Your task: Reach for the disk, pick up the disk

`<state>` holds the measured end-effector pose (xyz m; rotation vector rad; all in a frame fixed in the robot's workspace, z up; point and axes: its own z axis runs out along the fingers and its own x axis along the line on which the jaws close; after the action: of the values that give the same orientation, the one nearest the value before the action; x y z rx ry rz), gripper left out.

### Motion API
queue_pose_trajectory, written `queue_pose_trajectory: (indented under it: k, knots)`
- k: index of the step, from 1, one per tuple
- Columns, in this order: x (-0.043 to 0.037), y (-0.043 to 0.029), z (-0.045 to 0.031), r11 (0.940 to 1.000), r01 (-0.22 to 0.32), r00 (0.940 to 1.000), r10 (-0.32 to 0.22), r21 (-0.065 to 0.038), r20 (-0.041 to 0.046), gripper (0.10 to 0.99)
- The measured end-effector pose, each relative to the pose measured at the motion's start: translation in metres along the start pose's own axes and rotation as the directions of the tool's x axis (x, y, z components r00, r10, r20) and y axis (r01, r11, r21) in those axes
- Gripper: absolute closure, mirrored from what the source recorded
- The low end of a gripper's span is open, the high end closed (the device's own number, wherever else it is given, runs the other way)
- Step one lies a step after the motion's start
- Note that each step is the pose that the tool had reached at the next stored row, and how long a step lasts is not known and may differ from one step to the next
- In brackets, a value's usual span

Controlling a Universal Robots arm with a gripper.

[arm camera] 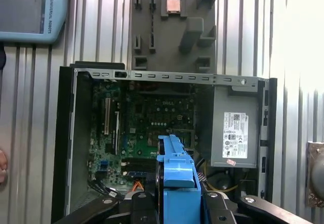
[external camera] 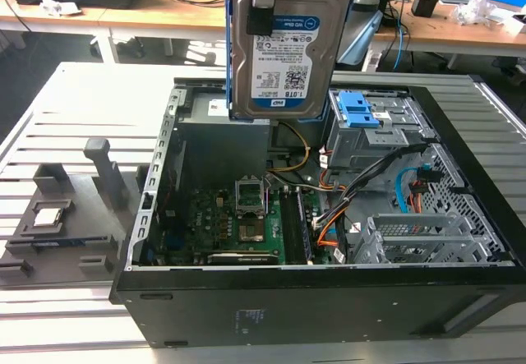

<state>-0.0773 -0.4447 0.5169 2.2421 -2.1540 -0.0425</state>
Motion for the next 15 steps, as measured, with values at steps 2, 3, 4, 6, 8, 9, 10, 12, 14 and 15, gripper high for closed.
queue_pose_trajectory:
  k: [2,3,4,6,8,9,10,12,14,15]
  knots:
    - [0.0044,0.0002,0.0001,1.0,0.0,1.0,0.0,0.0,0.0001,0.718]
    - [0.0065,0.0003,0.0001,1.0,0.0,1.0,0.0,0.0,0.0001,0.718]
    - [0.0081,0.0003,0.0001,1.0,0.0,1.0,0.0,0.0,0.0001,0.718]
    - [0.0119,0.0005,0.0001,1.0,0.0,1.0,0.0,0.0,0.0,0.718]
    - [0.0156,0.0006,0.0001,1.0,0.0,1.0,0.0,0.0,0.0001,0.718]
    - [0.0168,0.0007,0.0001,1.0,0.0,1.0,0.0,0.0,0.0001,0.718]
    - [0.0176,0.0007,0.0001,1.0,0.0,1.0,0.0,0.0,0.0,0.718]
    - [0.019,0.0008,0.0001,1.0,0.0,1.0,0.0,0.0,0.0001,0.718]
    - [0.0199,0.0008,0.0002,1.0,0.0,1.0,0.0,0.0,0.0001,0.718]
    - [0.0203,0.0008,0.0001,1.0,0.0,1.0,0.0,0.0,0.0,0.718]
